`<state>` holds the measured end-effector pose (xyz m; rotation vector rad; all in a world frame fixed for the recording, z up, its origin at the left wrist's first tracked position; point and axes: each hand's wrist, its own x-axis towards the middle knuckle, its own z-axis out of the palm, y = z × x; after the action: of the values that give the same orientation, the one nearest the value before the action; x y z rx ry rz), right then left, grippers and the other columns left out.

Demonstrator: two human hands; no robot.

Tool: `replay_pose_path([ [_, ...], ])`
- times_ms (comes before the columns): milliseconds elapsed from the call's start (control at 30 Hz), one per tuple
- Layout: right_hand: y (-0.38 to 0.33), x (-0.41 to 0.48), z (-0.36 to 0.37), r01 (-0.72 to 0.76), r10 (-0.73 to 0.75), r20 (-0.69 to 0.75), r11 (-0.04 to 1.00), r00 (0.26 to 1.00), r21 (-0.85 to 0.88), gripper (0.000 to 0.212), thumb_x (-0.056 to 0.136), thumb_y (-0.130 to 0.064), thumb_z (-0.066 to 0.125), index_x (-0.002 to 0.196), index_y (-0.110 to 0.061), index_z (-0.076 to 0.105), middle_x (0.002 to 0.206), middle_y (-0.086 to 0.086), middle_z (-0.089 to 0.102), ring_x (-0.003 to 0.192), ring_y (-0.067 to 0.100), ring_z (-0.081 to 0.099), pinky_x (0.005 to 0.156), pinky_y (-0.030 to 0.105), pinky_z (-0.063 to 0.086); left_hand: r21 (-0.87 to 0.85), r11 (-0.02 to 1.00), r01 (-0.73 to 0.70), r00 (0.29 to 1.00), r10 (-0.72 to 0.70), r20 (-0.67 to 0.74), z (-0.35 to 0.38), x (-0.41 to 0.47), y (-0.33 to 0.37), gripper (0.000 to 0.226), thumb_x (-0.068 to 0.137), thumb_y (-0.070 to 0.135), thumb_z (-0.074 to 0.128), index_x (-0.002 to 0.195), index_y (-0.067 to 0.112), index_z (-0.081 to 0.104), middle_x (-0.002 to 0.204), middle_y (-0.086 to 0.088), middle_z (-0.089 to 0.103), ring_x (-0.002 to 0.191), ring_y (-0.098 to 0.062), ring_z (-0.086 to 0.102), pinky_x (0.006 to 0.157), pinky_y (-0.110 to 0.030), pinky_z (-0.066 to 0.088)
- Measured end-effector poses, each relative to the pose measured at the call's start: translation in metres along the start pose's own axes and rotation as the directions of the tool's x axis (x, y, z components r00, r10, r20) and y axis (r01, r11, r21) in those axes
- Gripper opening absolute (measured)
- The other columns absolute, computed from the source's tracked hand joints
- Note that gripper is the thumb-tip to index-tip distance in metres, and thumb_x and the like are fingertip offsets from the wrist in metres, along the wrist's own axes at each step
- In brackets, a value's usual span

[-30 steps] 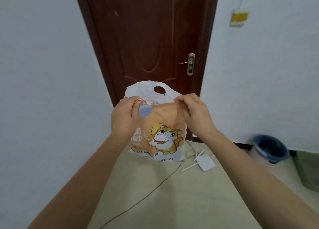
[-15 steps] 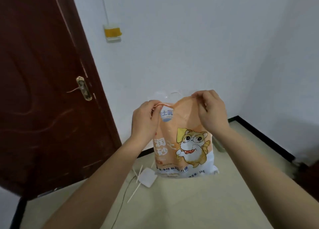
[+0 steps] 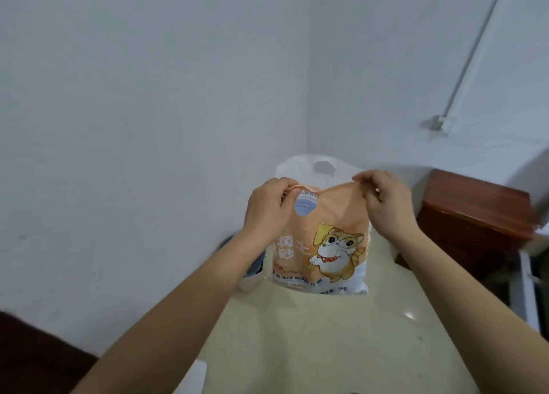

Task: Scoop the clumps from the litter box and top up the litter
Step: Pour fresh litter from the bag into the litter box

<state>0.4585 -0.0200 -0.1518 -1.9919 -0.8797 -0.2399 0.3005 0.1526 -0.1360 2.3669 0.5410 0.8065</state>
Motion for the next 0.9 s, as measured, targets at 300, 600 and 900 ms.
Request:
replay_pose_path([
  [300, 0.162, 0.122, 0.004, -0.057, 0.052, 0.082, 0.997, 0.995, 0.057, 0.020, 0.093, -0.009, 0.059, 0.103, -0.022, 0.071, 0.093, -0.008, 0.059, 0.077, 0.002, 0.057, 0.072, 0.010, 0.040, 0.059, 0.996, 0.067, 0.990, -0.074, 0.120, 0.163, 0.139, -0.011, 0.017, 0.097, 0.023, 0.053, 0.095, 0.013, 0.067, 0.086, 0.001, 0.067, 0.078, -0.017, 0.060, 0.071, -0.037, 0.050],
  [600, 0.258, 0.226, 0.061, -0.083, 0.081, 0.210, 0.997, 0.974, -0.004, 0.023, 0.092, -0.004, 0.061, 0.097, -0.021, 0.074, 0.090, -0.007, 0.062, 0.077, 0.001, 0.056, 0.070, 0.007, 0.040, 0.117, 0.983, 0.141, 0.948, -0.169, 0.271, 0.255, 0.230, -0.072, 0.019, 0.100, 0.024, 0.048, 0.087, 0.013, 0.054, 0.076, 0.004, 0.052, 0.066, -0.018, 0.049, 0.060, -0.032, 0.035],
  [900, 0.363, 0.289, 0.158, -0.226, 0.299, 0.369, 0.947, 0.880, -0.228, 0.022, 0.087, -0.001, 0.067, 0.088, -0.023, 0.073, 0.090, -0.008, 0.065, 0.081, 0.009, 0.062, 0.076, 0.028, 0.055, 0.119, 0.975, 0.186, 0.798, -0.221, 0.561, 0.357, 0.316, -0.191, 0.020, 0.101, 0.029, 0.044, 0.093, 0.014, 0.054, 0.092, -0.002, 0.056, 0.080, -0.021, 0.054, 0.065, -0.031, 0.037],
])
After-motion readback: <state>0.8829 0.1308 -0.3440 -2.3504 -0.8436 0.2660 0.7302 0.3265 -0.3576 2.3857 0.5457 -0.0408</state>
